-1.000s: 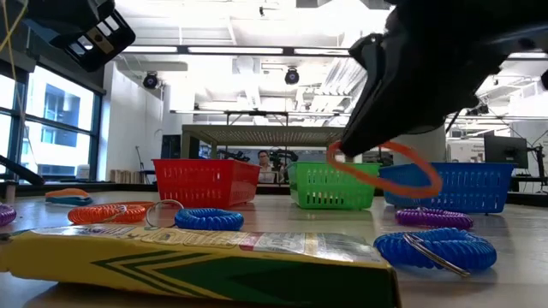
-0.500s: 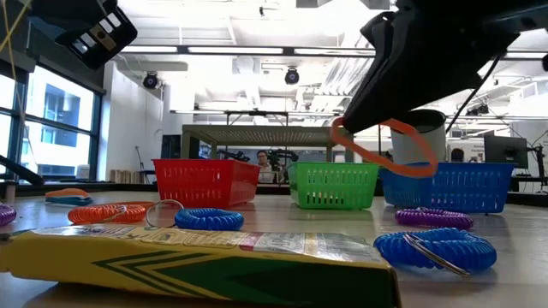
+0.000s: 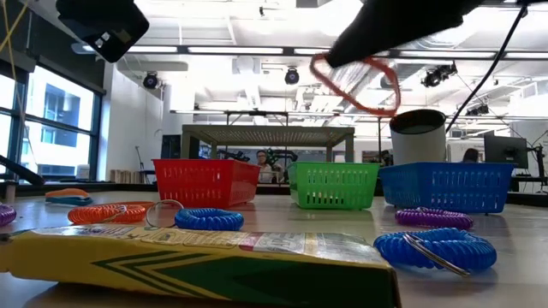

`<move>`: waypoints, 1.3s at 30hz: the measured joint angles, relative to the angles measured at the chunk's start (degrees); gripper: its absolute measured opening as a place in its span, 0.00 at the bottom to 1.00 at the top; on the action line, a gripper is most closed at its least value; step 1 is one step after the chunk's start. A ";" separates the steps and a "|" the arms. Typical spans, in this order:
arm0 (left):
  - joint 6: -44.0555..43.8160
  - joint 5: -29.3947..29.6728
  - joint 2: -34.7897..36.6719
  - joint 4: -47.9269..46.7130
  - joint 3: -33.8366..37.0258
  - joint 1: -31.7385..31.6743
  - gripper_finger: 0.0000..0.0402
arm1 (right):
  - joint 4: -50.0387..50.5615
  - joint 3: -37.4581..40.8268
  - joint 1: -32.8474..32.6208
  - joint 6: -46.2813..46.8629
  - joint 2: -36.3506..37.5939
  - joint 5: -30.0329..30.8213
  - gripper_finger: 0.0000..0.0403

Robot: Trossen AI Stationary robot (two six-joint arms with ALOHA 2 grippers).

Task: Pick & Place Office Desk Supplies
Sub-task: Put the orange rubber band into the red bin

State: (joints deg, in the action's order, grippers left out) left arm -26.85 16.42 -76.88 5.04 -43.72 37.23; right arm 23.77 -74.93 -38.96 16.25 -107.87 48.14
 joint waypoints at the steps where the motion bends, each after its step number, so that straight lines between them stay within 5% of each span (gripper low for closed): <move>1: 0.17 0.01 0.00 0.06 0.00 0.00 0.48 | 0.19 -0.45 -0.23 0.00 0.00 1.03 0.01; 13: 4.53 5.44 -0.02 1.36 0.00 0.00 0.48 | -1.87 -1.71 -1.33 -0.32 0.00 8.90 0.01; 28: 22.29 9.47 -9.02 22.03 0.02 0.00 0.48 | -26.97 -1.73 -1.16 -23.00 0.02 10.30 0.01; 39: 19.77 11.21 -9.32 29.87 0.02 -0.10 0.48 | -32.58 -1.73 -1.03 -31.51 0.02 10.05 0.01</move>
State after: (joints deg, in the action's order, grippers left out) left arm -7.08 27.62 -86.20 34.91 -43.70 37.13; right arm -8.81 -76.66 -39.99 -15.26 -107.85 58.19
